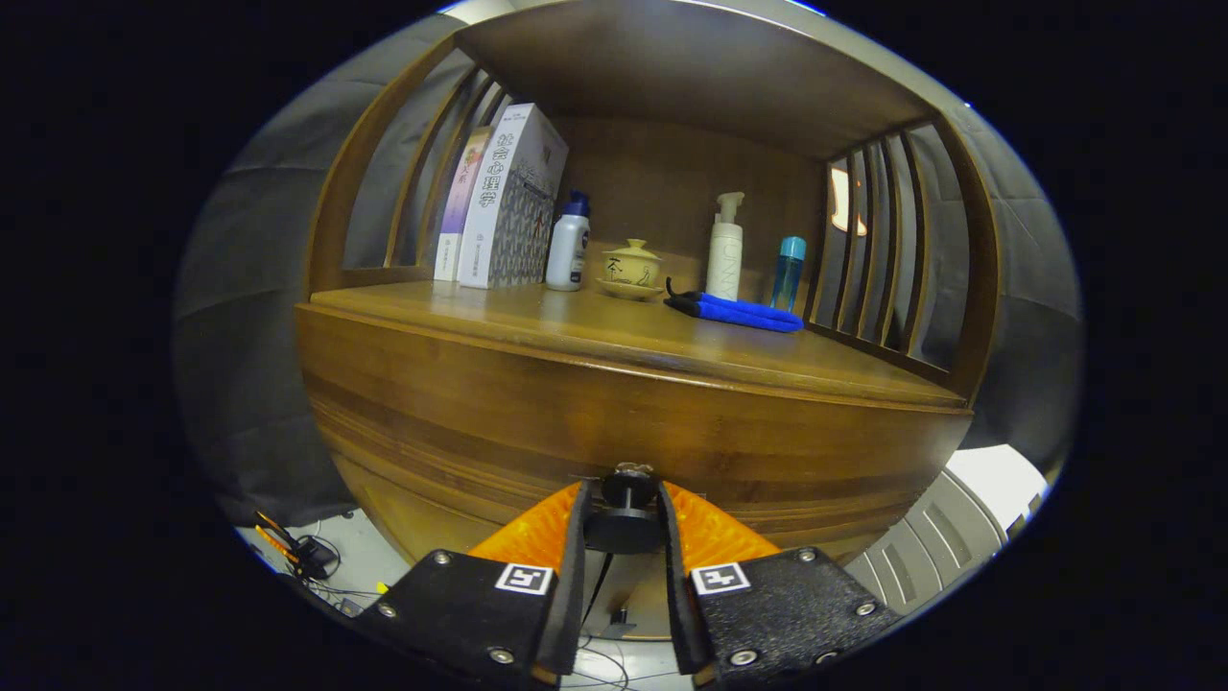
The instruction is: Pull open the drawer, take out the items inside it, and place them on the countertop above the cabinet.
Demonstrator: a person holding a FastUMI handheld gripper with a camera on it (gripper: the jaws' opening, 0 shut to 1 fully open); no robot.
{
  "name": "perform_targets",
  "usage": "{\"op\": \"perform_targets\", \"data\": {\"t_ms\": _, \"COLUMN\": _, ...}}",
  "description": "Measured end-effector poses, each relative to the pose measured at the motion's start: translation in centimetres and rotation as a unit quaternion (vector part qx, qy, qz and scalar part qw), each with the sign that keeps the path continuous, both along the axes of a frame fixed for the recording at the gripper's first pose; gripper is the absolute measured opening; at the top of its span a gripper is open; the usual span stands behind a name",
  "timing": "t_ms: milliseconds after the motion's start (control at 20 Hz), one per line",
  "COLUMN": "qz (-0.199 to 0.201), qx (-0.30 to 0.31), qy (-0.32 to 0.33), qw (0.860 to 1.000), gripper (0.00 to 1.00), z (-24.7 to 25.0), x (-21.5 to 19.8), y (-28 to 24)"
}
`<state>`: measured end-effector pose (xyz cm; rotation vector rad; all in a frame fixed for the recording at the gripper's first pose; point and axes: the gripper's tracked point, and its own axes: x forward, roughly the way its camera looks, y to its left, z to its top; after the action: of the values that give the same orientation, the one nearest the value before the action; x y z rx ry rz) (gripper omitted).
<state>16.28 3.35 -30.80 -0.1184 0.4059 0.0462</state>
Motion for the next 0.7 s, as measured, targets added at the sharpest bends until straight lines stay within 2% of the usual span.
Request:
{"op": "perform_targets", "data": {"t_ms": 150, "qz": 0.001, "qx": 0.002, "qy": 0.008, "qw": 1.000, "gripper": 0.33, "z": 0.0, "x": -0.6, "y": -0.1}}
{"op": "perform_targets", "data": {"t_ms": 350, "qz": -0.005, "qx": 0.024, "qy": 0.013, "qw": 1.000, "gripper": 0.31, "z": 0.4, "x": -3.4, "y": -0.3}}
{"op": "perform_targets", "data": {"t_ms": 700, "qz": -0.004, "qx": 0.015, "qy": 0.025, "qw": 1.000, "gripper": 0.31, "z": 1.1, "x": -8.8, "y": -0.4}}
